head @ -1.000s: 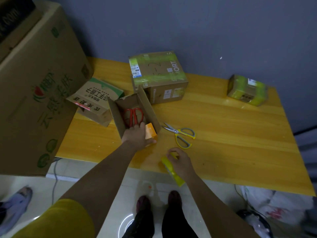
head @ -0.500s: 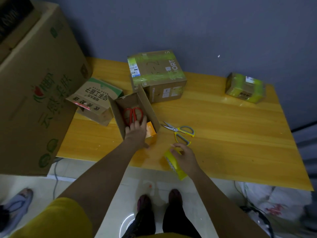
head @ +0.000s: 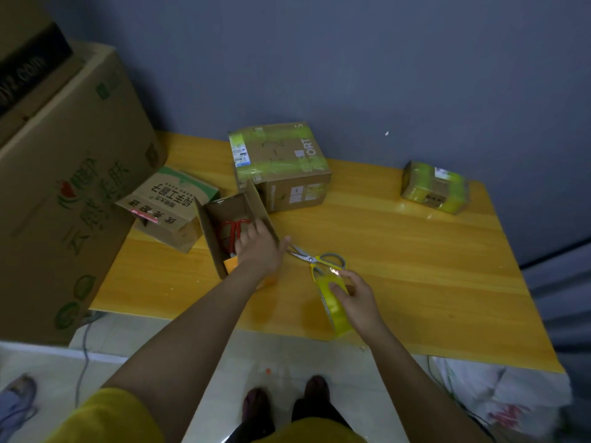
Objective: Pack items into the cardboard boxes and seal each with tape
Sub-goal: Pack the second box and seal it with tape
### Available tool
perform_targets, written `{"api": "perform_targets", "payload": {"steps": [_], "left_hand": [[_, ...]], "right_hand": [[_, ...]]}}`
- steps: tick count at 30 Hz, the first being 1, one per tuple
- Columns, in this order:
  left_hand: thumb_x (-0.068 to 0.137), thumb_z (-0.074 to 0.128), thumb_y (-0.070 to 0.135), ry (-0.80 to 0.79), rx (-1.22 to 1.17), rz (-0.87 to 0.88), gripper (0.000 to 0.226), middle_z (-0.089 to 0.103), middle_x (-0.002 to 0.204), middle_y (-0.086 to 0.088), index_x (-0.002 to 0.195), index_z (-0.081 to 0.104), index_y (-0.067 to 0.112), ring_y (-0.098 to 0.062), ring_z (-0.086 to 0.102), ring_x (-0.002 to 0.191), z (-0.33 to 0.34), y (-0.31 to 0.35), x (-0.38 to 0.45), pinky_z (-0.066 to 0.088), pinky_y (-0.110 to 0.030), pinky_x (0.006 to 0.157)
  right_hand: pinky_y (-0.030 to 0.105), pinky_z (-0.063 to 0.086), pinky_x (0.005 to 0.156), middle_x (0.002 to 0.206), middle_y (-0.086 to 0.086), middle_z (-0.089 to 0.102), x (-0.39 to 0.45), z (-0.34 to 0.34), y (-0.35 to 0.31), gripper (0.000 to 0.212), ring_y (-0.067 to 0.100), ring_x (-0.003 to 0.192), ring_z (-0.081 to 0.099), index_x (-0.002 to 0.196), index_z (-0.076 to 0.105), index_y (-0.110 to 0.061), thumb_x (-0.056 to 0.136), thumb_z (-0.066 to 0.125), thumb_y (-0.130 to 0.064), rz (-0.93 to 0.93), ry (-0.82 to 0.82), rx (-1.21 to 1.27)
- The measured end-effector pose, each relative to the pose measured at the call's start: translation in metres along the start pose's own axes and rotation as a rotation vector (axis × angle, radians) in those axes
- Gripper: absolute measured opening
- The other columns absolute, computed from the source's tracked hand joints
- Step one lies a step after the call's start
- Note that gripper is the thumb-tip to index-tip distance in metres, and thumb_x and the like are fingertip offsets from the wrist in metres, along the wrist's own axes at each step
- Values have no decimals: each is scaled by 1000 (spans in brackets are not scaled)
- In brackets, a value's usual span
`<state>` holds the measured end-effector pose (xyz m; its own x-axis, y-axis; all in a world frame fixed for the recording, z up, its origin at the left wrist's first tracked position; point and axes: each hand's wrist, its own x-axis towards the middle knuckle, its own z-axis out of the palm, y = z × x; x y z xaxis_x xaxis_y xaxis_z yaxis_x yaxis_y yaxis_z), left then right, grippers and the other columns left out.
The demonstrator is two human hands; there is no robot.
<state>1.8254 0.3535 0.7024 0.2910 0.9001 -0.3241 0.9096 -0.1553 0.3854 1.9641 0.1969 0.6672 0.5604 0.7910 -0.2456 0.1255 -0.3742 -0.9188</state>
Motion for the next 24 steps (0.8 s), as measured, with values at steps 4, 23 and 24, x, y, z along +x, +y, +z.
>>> {"api": "perform_targets", "payload": {"steps": [4, 23, 24], "left_hand": [[94, 41, 58, -43, -23, -91, 89, 20, 155, -19, 151, 4, 1, -37, 17, 143, -3, 17, 19, 19, -47, 114], [98, 46, 21, 65, 26, -212, 48, 34, 142, -18, 140, 26, 6, -39, 42, 127, 29, 51, 15, 40, -47, 95], [98, 47, 25, 56, 49, -201, 49, 36, 141, -16, 140, 27, 8, -37, 44, 125, 30, 49, 12, 41, -46, 93]], "right_hand": [[19, 43, 68, 98, 4, 66, 27, -22, 2, 22, 22, 88, 61, 111, 63, -14, 90, 65, -11, -38, 37, -185], [36, 40, 97, 135, 10, 50, 82, -85, 46, 96, 28, 127, 44, 154, -6, -19, 89, 58, -50, 59, -144, -1205], [37, 36, 101, 137, 10, 45, 82, -82, 37, 95, 29, 129, 39, 154, -2, -19, 88, 58, -51, 21, -110, -1203]]}}
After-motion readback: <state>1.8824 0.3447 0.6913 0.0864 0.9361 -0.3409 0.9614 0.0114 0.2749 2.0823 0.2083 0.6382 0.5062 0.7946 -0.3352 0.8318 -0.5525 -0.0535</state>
